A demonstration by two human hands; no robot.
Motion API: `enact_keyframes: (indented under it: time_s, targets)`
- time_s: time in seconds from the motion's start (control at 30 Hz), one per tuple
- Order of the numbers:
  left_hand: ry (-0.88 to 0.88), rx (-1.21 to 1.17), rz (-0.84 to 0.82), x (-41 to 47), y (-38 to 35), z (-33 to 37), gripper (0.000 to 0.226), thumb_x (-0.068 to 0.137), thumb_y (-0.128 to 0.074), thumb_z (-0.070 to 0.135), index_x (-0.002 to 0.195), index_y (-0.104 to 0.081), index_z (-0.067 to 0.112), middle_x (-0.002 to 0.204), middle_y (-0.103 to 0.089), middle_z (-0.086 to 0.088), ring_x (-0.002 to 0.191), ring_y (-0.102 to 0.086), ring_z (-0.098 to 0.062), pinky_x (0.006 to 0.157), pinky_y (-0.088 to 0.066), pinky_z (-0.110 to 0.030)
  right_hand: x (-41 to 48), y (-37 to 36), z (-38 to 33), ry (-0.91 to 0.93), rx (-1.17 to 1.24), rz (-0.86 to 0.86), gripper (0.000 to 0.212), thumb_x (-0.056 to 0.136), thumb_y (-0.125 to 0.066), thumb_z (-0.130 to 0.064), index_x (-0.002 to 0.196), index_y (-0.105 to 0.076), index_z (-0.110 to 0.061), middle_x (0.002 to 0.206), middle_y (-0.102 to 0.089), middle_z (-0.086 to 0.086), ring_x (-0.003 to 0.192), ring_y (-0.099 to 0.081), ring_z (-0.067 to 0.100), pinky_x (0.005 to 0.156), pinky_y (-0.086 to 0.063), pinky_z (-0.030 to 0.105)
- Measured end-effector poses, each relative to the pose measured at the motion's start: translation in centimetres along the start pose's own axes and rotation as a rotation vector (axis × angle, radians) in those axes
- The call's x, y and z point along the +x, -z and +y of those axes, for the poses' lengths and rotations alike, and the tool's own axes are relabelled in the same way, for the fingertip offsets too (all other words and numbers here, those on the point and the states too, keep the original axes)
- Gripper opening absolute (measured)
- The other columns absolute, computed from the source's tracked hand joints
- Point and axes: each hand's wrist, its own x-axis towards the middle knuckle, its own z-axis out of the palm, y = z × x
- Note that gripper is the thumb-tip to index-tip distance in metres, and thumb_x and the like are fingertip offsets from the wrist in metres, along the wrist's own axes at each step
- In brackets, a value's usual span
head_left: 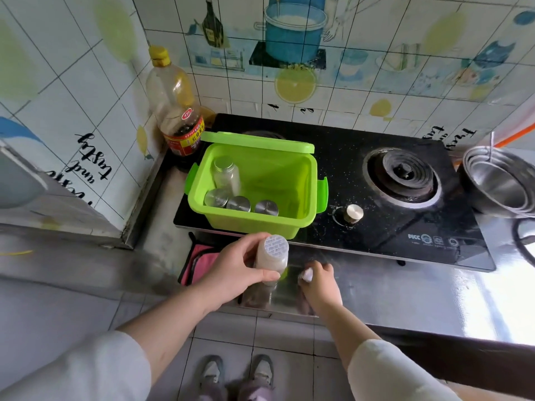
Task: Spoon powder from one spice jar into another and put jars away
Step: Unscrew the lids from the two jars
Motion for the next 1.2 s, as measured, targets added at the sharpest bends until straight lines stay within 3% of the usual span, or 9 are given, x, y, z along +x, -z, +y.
enact_keyframes:
  time_s: [0.13,0.47,0.6,0.7,0.77,0.83,1.0,1.07,1.2]
  targets:
    - [0.002,-0.006,0.022,-0.2,0.0,-0.2,0.064,0.068,-0.085,0.008,0.107,-0.053,0.049,0.11,-0.059,0.033,0.104,-0.051,0.022,0.081,-0.04,-0.004,0.1,-0.5,0.0,0.023,-0.018,-0.005,0.036,0.087,-0.062,-0.021,0.12,-0.049,-0.019,0.124,-0.038,0.005,0.087,-0.061,0.032,0.075,-0.05,0.036]
    - [0.016,-0.046,0.073,-0.6,0.3,-0.5,0.068,0.067,-0.085,0.014,0.124,-0.055,0.037,0.121,-0.062,0.022,0.109,-0.056,0.008,0.069,-0.045,-0.014,0.3,-0.7,-1.4,0.08,0.038,0.029,0.045,0.087,-0.047,-0.002,0.129,-0.049,-0.017,0.126,-0.041,0.011,0.101,-0.057,0.033,0.089,-0.048,0.036]
    - [0.02,-0.061,0.074,-0.9,0.4,-0.8,0.063,0.067,-0.085,0.013,0.116,-0.057,0.042,0.118,-0.064,0.022,0.11,-0.058,0.005,0.077,-0.047,-0.023,-0.6,-0.6,-1.6,0.064,0.069,0.042,0.045,0.086,-0.049,-0.003,0.128,-0.049,-0.02,0.124,-0.041,0.01,0.094,-0.058,0.031,0.085,-0.048,0.035]
    - [0.012,-0.09,0.067,-1.2,0.7,-1.0,0.059,0.068,-0.084,0.012,0.11,-0.059,0.045,0.114,-0.066,0.023,0.106,-0.061,-0.001,0.067,-0.043,-0.021,-1.6,-0.5,-1.3,0.088,0.075,0.021,0.05,0.084,-0.051,-0.004,0.128,-0.051,-0.029,0.12,-0.04,0.004,0.083,-0.054,0.022,0.075,-0.05,0.031]
    - [0.008,-0.097,0.078,-1.3,0.9,-1.3,0.059,0.066,-0.085,0.014,0.106,-0.061,0.049,0.113,-0.067,0.023,0.106,-0.062,-0.002,0.078,-0.044,-0.024,-2.3,-0.3,-1.2,0.116,0.055,0.008,0.05,0.086,-0.053,-0.007,0.129,-0.053,-0.033,0.116,-0.039,-0.001,0.083,-0.056,0.02,0.065,-0.051,0.03]
    - [0.004,-0.084,0.079,-1.4,1.1,-1.4,0.06,0.061,-0.086,0.019,0.105,-0.062,0.05,0.114,-0.067,0.022,0.108,-0.062,-0.001,0.097,-0.047,-0.03,-3.2,0.1,-1.5,0.143,0.082,0.047,0.041,0.089,-0.056,-0.013,0.126,-0.056,-0.031,0.112,-0.043,-0.004,0.089,-0.06,0.017,0.068,-0.051,0.028]
    - [-0.008,-0.023,0.054,-1.4,1.7,-0.7,0.066,0.06,-0.088,0.022,0.114,-0.059,0.045,0.117,-0.064,0.017,0.112,-0.058,-0.002,0.102,-0.046,-0.032,-6.6,2.8,-4.5,0.41,0.274,0.343,0.018,0.089,-0.058,-0.008,0.1,-0.065,-0.02,0.095,-0.058,-0.008,0.081,-0.057,0.002,0.071,-0.042,0.011]
    - [-0.022,-0.012,0.033,-1.4,1.9,0.1,0.066,0.062,-0.088,0.021,0.114,-0.057,0.047,0.119,-0.061,0.019,0.113,-0.056,-0.003,0.098,-0.045,-0.028,-7.9,4.8,-6.6,0.543,0.331,0.397,0.017,0.091,-0.057,-0.01,0.104,-0.064,-0.019,0.096,-0.061,-0.009,0.088,-0.057,-0.001,0.075,-0.043,0.009]
    - [-0.044,0.001,-0.012,-1.4,2.2,1.8,0.068,0.063,-0.089,0.023,0.12,-0.056,0.044,0.117,-0.059,0.02,0.11,-0.053,0.001,0.082,-0.042,-0.015,-10.1,9.3,-10.0,0.722,0.294,0.293,0.031,0.097,-0.047,-0.035,0.124,-0.055,-0.022,0.106,-0.06,-0.009,0.091,-0.054,-0.002,0.08,-0.043,0.013]
